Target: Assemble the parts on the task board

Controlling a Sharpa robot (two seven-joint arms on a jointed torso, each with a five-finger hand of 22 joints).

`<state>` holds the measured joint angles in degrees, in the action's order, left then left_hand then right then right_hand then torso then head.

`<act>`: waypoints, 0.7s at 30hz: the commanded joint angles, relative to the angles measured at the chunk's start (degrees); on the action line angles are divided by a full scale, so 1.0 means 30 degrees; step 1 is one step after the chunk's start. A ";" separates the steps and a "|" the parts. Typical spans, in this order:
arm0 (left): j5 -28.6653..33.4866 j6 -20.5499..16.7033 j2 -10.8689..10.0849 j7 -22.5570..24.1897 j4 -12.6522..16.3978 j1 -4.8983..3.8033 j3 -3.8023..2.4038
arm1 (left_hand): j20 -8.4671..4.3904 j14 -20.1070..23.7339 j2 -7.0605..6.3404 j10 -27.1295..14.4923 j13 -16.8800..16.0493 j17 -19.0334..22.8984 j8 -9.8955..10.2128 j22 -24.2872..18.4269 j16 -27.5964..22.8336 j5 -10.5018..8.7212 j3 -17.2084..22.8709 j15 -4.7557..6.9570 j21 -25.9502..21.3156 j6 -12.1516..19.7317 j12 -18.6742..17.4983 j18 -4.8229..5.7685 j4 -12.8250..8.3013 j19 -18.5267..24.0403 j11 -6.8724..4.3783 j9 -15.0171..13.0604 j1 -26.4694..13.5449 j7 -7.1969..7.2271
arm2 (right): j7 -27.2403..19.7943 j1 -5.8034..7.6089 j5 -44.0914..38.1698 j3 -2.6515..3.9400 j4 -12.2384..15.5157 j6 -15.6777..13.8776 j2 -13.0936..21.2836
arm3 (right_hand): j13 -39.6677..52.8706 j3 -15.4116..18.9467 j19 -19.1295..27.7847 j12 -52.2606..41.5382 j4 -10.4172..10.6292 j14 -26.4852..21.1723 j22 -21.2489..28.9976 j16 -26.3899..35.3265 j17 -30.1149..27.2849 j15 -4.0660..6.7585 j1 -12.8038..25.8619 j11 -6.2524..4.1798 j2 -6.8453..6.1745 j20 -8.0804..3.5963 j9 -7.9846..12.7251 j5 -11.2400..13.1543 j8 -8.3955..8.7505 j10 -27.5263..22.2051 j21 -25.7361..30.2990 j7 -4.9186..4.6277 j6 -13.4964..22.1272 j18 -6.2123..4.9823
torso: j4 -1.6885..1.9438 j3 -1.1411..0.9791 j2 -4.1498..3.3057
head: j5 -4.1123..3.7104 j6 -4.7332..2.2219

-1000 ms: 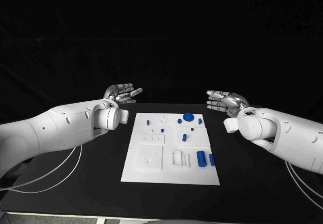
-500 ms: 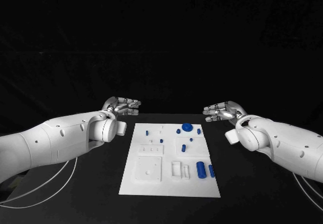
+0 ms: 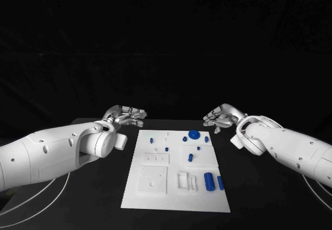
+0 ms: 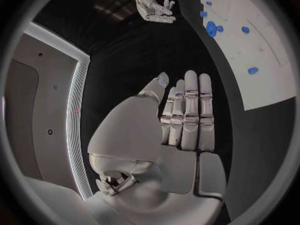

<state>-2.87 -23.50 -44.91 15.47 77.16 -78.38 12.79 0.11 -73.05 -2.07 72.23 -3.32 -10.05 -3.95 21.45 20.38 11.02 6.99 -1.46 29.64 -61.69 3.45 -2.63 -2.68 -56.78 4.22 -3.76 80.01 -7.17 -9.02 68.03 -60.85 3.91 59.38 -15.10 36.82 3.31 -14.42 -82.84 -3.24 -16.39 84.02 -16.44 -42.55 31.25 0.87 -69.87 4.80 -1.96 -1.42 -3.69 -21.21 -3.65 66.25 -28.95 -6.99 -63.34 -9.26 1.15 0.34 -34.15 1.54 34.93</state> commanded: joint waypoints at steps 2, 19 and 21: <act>-0.0399 0.1085 -0.0262 0.0532 0.0788 -0.0224 -0.0016 | 0.0226 0.0326 -0.0053 -0.0576 -0.0025 0.0435 0.0085 -0.0167 -0.0692 -0.0038 0.0061 -0.0209 -0.0361 0.0282 -0.0022 -0.0039 0.0104 0.0339 0.0201 0.0015 -0.0215 -0.0068 | 0.0780 0.0379 -0.5330 0.0036 0.0184 0.0642 -0.0198 | 0.0010 -0.0264 0.0019 -0.0016 0.0055 -0.0047 -0.1120 -0.1279 0.0674 0.0034 0.0016 0.0011 -0.0248 -0.0277 0.0008 0.0174 0.0027 -0.0132 -0.1185 0.0062 0.0085 0.0207 | 0.0366 0.0019 -0.0565 | -0.0209 -0.0952; -0.0413 0.1197 -0.0363 0.0600 0.1691 -0.0675 -0.0059 | 0.0405 -0.0461 -0.0262 -0.0887 -0.0018 0.1279 0.0074 -0.0789 -0.2158 -0.0062 0.0281 -0.0301 -0.1198 0.0400 -0.0042 -0.0182 0.0171 -0.0111 0.0316 0.0011 -0.0392 -0.0118 | 0.2626 0.1047 -1.1914 0.0052 0.1004 0.1784 -0.1046 | 0.0023 0.0940 0.0316 -0.0025 0.0112 -0.0433 -0.3956 -0.3453 -0.0313 -0.0264 -0.0775 0.0144 -0.0637 0.0106 0.0005 0.0740 0.0013 -0.0915 -0.2050 0.0308 0.0360 -0.0202 | 0.1049 -0.0013 -0.1416 | -0.0704 -0.1740; -0.0417 0.1197 -0.0357 0.0590 0.1712 -0.0687 -0.0064 | 0.0410 -0.0465 -0.0272 -0.0927 -0.0018 0.1284 0.0075 -0.0804 -0.2175 -0.0063 0.0272 -0.0306 -0.1219 0.0411 -0.0042 -0.0184 0.0174 -0.0123 0.0327 0.0012 -0.0399 -0.0119 | 0.2670 0.1050 -1.2153 0.0048 0.1063 0.1848 -0.1092 | 0.0018 0.0964 0.0272 -0.0019 0.0079 -0.0456 -0.4039 -0.3470 -0.0372 -0.0255 -0.0816 0.0150 -0.0679 0.0089 0.0013 0.0721 0.0029 -0.0918 -0.2006 0.0313 0.0400 -0.0207 | 0.1066 -0.0030 -0.1443 | -0.0695 -0.1637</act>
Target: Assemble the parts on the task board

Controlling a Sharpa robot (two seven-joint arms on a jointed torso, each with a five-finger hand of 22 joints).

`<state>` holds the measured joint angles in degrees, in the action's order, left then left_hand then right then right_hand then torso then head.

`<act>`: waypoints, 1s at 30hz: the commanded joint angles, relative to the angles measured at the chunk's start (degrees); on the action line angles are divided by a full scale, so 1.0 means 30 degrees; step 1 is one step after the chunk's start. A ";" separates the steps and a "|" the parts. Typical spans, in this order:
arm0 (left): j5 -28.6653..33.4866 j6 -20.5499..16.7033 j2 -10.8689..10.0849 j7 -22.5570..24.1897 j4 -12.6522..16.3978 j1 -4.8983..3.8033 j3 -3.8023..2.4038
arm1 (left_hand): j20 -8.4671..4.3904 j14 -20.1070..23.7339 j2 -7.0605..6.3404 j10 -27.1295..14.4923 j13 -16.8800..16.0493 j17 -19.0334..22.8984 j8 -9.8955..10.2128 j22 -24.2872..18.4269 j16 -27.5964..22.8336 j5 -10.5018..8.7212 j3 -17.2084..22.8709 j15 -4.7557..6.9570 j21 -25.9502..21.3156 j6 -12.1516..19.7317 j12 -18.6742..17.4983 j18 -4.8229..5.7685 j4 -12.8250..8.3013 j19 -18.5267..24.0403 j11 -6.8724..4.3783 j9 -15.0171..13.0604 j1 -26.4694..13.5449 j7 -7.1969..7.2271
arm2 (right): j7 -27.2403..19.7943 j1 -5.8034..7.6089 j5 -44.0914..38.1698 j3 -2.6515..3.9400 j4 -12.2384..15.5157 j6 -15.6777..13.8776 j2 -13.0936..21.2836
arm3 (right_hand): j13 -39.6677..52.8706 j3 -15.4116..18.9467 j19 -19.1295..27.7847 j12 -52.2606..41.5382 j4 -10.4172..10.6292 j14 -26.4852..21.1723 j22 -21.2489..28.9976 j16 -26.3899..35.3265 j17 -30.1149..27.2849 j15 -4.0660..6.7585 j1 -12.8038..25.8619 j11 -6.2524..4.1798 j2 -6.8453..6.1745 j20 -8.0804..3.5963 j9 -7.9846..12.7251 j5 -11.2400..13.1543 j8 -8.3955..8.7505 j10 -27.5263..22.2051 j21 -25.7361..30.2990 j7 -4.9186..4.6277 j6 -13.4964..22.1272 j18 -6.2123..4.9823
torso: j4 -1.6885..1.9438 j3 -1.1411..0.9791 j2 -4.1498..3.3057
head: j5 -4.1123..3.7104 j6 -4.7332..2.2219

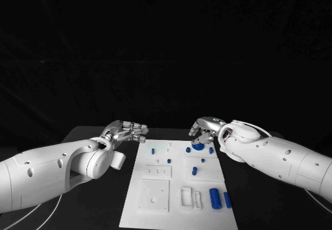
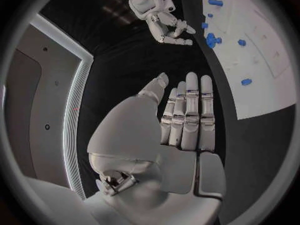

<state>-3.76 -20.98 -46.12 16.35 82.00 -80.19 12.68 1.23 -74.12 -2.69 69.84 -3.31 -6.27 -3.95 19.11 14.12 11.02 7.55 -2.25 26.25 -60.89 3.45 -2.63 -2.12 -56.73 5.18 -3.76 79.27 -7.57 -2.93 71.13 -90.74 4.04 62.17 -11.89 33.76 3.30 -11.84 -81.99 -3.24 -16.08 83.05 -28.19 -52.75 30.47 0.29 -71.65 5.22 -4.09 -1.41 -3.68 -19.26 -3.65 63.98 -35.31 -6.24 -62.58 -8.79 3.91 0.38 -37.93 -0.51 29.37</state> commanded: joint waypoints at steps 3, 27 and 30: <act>-0.0140 0.0354 0.0048 0.0271 0.0177 -0.0116 -0.0036 | 0.0056 -0.0092 -0.0086 -0.0220 -0.0022 0.0041 0.0076 -0.0071 -0.0139 -0.0065 0.0055 -0.0064 -0.0158 0.0186 -0.0037 -0.0187 -0.0001 -0.0156 0.0035 0.0011 -0.0169 -0.0006 | 0.0765 0.0019 -0.2700 -0.0021 0.0204 0.1004 -0.0201 | 0.0021 0.0170 -0.0056 -0.0017 -0.0034 -0.0141 -0.0261 -0.0119 -0.0191 -0.0057 -0.0295 -0.0011 -0.0024 0.0083 0.0012 0.0086 0.0034 -0.0230 0.0212 0.0093 0.0179 -0.0356 | 0.0182 -0.0058 -0.0240 | -0.0043 0.0403; -0.0350 0.0384 -0.0189 0.0186 0.1090 -0.0534 -0.0090 | 0.0093 -0.0093 -0.0108 -0.0382 -0.0022 0.0072 0.0072 -0.0198 -0.0225 -0.0070 -0.0034 -0.0095 -0.0332 0.0247 -0.0040 -0.0200 0.0018 -0.0228 0.0087 0.0009 -0.0168 -0.0026 | 0.1597 -0.0108 -0.5004 -0.0297 -0.0431 0.1963 -0.0844 | 0.0017 -0.1564 -0.0318 -0.0016 -0.0014 -0.0178 -0.1535 -0.0423 -0.0423 -0.0057 -0.0285 -0.0060 -0.0477 0.0079 0.0014 0.0711 0.0036 -0.0261 0.0964 0.0145 0.0084 -0.0330 | 0.0505 -0.0072 -0.0884 | -0.0388 0.0503; -0.0378 0.0382 -0.0218 0.0181 0.1141 -0.0576 -0.0090 | 0.0100 -0.0107 -0.0104 -0.0412 -0.0022 0.0082 0.0068 -0.0266 -0.0256 -0.0083 -0.0088 -0.0099 -0.0424 0.0239 -0.0039 -0.0201 0.0020 -0.0286 0.0094 0.0008 -0.0160 -0.0026 | 0.1631 -0.0135 -0.5128 -0.0325 -0.0478 0.2024 -0.0874 | 0.0016 -0.1749 -0.0339 -0.0013 -0.0032 -0.0179 -0.1711 -0.0443 -0.0427 -0.0050 -0.0282 -0.0071 -0.0463 0.0067 0.0014 0.0785 0.0035 -0.0203 0.1037 0.0158 0.0029 -0.0322 | 0.0501 -0.0078 -0.0943 | -0.0385 0.0470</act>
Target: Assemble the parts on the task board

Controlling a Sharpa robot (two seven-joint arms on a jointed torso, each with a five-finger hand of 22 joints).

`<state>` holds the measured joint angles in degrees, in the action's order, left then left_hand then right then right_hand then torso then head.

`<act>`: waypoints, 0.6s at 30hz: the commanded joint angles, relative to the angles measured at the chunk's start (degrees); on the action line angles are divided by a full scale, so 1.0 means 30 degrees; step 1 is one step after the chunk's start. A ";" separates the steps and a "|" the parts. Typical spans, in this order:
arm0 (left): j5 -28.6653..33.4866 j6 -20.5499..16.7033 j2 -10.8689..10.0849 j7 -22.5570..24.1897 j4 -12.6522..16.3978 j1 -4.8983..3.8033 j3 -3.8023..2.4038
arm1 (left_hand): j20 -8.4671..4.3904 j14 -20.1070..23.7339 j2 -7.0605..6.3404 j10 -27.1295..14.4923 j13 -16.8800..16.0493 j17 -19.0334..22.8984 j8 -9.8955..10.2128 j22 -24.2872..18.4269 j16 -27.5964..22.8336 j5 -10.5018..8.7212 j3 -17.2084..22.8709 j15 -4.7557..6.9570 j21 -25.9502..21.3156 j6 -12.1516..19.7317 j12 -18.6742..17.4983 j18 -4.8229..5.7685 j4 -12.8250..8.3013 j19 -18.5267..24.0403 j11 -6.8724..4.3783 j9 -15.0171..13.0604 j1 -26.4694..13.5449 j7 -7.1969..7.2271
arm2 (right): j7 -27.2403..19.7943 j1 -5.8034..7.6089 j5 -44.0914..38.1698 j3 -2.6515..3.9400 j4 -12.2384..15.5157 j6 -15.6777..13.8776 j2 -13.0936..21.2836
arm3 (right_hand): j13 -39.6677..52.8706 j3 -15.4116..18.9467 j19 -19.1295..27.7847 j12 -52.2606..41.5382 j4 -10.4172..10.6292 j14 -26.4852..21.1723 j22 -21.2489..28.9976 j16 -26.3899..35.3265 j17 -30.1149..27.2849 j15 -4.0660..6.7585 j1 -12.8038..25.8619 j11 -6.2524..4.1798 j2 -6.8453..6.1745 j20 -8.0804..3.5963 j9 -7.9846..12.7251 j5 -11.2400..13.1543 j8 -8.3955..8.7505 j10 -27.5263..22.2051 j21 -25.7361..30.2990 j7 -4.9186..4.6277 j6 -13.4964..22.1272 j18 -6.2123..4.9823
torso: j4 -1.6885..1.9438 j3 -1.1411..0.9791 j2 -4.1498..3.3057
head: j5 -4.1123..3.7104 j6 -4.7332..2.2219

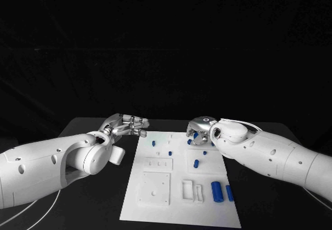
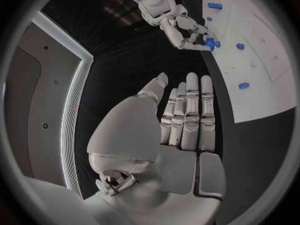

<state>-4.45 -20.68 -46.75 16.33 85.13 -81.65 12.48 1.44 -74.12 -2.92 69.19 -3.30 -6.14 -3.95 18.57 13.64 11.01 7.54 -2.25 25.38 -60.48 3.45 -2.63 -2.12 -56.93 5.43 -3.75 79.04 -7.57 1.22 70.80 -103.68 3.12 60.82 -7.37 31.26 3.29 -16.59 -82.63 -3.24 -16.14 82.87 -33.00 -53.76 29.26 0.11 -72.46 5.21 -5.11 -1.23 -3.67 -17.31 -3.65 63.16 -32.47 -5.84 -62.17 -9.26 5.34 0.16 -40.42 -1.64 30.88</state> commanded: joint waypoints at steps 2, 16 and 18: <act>-0.0161 0.0277 -0.0027 0.0188 0.0135 -0.0113 -0.0025 | 0.0033 -0.0112 -0.0027 -0.0201 -0.0025 0.0042 0.0067 -0.0106 -0.0104 -0.0086 -0.0103 -0.0100 -0.0159 0.0101 -0.0039 -0.0201 0.0021 -0.0235 0.0014 0.0006 -0.0082 -0.0026 | 0.0278 -0.0042 -0.0887 -0.0032 -0.0056 0.0522 -0.0063 | 0.0019 -0.0445 -0.0135 -0.0013 -0.0036 -0.0119 -0.0230 -0.0133 -0.0018 0.0011 -0.0020 -0.0060 -0.0111 -0.0003 0.0010 0.0266 0.0036 0.0142 0.0127 0.0008 -0.0166 -0.0171 | 0.0031 0.0000 -0.0130 | 0.0019 -0.0063; -0.0208 0.0282 -0.0113 0.0160 0.0303 -0.0194 -0.0027 | 0.0033 -0.0112 -0.0027 -0.0201 -0.0025 0.0042 0.0067 -0.0106 -0.0104 -0.0086 -0.0103 -0.0100 -0.0159 0.0101 -0.0039 -0.0201 0.0021 -0.0235 0.0014 0.0006 -0.0082 -0.0026 | 0.0330 -0.0116 -0.1042 -0.0061 -0.0158 0.0544 -0.0162 | 0.0013 -0.3726 -0.0099 -0.0011 0.0095 -0.0185 -0.1287 -0.0316 0.0035 0.0024 0.0544 -0.0053 -0.0188 -0.0043 0.0004 0.1708 0.0033 0.0631 0.0294 -0.0045 -0.0531 -0.0173 | 0.0098 0.0090 -0.0252 | -0.0005 -0.0205; -0.0211 0.0290 -0.0120 0.0155 0.0317 -0.0206 -0.0027 | 0.0033 -0.0112 -0.0027 -0.0201 -0.0025 0.0042 0.0067 -0.0106 -0.0104 -0.0086 -0.0103 -0.0100 -0.0159 0.0101 -0.0039 -0.0201 0.0021 -0.0235 0.0014 0.0006 -0.0082 -0.0026 | 0.0324 -0.0128 -0.1039 -0.0061 -0.0192 0.0554 -0.0178 | 0.0013 -0.4099 -0.0101 -0.0012 0.0179 -0.0189 -0.1499 -0.0336 0.0043 0.0029 0.0599 -0.0050 -0.0188 -0.0051 0.0000 0.1976 0.0026 0.0690 0.0348 -0.0054 -0.0579 -0.0161 | 0.0110 0.0098 -0.0268 | -0.0021 -0.0226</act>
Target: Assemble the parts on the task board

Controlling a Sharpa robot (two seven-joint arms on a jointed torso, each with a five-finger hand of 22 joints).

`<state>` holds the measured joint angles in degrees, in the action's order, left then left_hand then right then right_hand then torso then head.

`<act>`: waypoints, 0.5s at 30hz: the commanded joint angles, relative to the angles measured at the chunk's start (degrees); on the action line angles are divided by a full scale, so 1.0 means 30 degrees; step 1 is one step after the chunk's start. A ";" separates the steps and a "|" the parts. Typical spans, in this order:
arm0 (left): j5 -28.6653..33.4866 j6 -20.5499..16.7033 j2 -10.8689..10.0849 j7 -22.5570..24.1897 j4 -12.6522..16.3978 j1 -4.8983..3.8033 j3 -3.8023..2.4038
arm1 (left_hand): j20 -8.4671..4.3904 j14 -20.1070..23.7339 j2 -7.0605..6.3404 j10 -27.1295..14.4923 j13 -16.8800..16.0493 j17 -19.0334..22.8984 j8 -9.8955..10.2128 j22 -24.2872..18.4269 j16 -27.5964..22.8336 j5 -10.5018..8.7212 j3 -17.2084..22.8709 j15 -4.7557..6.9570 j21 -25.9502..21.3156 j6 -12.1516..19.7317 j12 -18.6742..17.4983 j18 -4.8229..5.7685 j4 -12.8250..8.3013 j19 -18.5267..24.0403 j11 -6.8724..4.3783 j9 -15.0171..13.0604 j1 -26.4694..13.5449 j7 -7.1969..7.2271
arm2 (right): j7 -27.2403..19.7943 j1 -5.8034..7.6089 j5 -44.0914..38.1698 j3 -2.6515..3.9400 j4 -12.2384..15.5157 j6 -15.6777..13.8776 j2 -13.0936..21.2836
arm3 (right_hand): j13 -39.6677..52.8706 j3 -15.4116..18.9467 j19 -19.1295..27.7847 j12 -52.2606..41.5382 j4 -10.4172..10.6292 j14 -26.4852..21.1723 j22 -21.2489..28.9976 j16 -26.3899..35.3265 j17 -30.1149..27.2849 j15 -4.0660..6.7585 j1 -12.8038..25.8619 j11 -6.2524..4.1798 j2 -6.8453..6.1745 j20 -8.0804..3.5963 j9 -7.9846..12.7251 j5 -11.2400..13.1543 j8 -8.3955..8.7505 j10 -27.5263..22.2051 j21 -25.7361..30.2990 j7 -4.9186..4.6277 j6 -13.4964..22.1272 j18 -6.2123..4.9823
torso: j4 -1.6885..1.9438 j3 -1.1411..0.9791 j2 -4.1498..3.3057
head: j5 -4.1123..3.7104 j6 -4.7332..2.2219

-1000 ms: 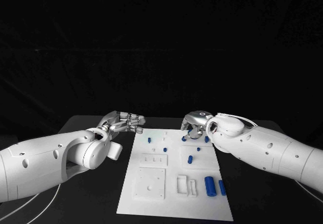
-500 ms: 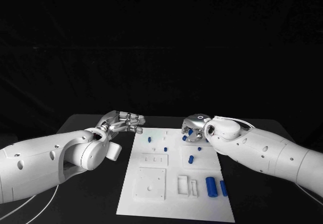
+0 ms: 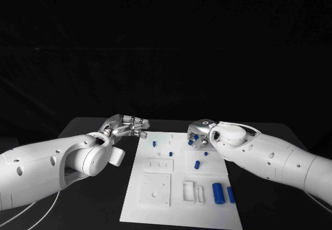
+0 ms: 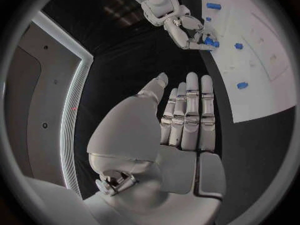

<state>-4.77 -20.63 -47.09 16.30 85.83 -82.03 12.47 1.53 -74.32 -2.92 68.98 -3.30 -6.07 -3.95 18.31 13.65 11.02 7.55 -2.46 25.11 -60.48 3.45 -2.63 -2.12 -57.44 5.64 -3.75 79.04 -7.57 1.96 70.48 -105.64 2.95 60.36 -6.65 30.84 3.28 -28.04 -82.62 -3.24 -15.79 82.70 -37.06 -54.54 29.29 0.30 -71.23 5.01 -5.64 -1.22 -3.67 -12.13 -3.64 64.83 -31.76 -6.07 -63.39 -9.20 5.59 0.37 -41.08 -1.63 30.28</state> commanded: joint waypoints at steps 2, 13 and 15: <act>-0.0106 0.0281 -0.0006 0.0162 0.0092 -0.0084 -0.0023 | 0.0001 -0.0044 -0.0027 -0.0132 -0.0028 0.0018 0.0067 -0.0018 -0.0105 -0.0086 -0.0103 -0.0032 -0.0070 0.0101 -0.0039 -0.0201 0.0022 -0.0065 -0.0056 0.0005 -0.0084 -0.0026 | 0.0072 -0.0028 -0.0377 -0.0005 -0.0063 0.0306 -0.0050 | 0.0015 -0.0377 -0.0105 -0.0011 0.0131 -0.0135 -0.0201 -0.0080 0.0033 -0.0035 0.0243 0.0011 0.0033 -0.0052 -0.0001 0.0313 0.0026 0.0152 0.0144 0.0023 -0.0199 -0.0174 | 0.0027 0.0039 -0.0059 | -0.0043 -0.0050; -0.0180 0.0297 -0.0007 0.0160 0.0155 -0.0151 -0.0025 | -0.0006 -0.0081 0.0001 -0.0148 -0.0028 0.0016 0.0072 -0.0077 -0.0114 -0.0098 -0.0148 -0.0026 -0.0145 0.0105 -0.0038 -0.0201 0.0038 -0.0142 -0.0052 0.0007 -0.0069 -0.0026 | 0.0100 -0.0074 -0.0354 -0.0007 -0.0139 0.0322 -0.0102 | 0.0022 -0.1405 -0.0419 -0.0009 0.0611 -0.0149 -0.0880 -0.0040 0.0039 0.0190 0.0443 -0.0254 0.0186 -0.0289 -0.0033 0.0751 0.0009 0.1088 -0.0001 -0.0004 -0.0945 0.0174 | 0.0053 0.0097 -0.0135 | -0.0091 -0.0155; -0.0202 0.0304 0.0027 0.0145 0.0112 -0.0156 -0.0022 | -0.0006 -0.0081 0.0001 -0.0148 -0.0028 0.0016 0.0072 -0.0077 -0.0114 -0.0098 -0.0148 -0.0026 -0.0145 0.0105 -0.0038 -0.0201 0.0038 -0.0142 -0.0052 0.0007 -0.0069 -0.0026 | 0.0099 -0.0089 -0.0353 -0.0007 -0.0125 0.0307 -0.0114 | 0.0025 -0.1354 -0.0377 -0.0013 0.0676 -0.0149 -0.1022 -0.0025 0.0050 0.0220 0.0438 -0.0294 0.0187 -0.0334 -0.0035 0.0700 0.0008 0.1220 -0.0018 -0.0002 -0.1059 0.0228 | 0.0050 0.0098 -0.0152 | -0.0053 -0.0137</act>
<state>-4.93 -20.57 -47.13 16.28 86.10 -82.33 12.47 1.53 -74.32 -2.92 68.78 -3.30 -6.07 -3.95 18.13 13.65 11.02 7.39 -2.46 24.88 -60.48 3.45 -2.62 -1.96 -57.44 5.44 -3.75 79.05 -7.57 2.07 70.27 -105.84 2.95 59.95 -6.51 30.58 3.28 -32.12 -83.66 -3.24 -13.99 82.29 -40.04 -54.57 29.37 0.74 -70.35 3.97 -5.05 -1.84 -3.72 -9.99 -3.64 68.12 -31.61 -6.06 -66.27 -8.81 5.75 0.60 -41.43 -1.90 29.86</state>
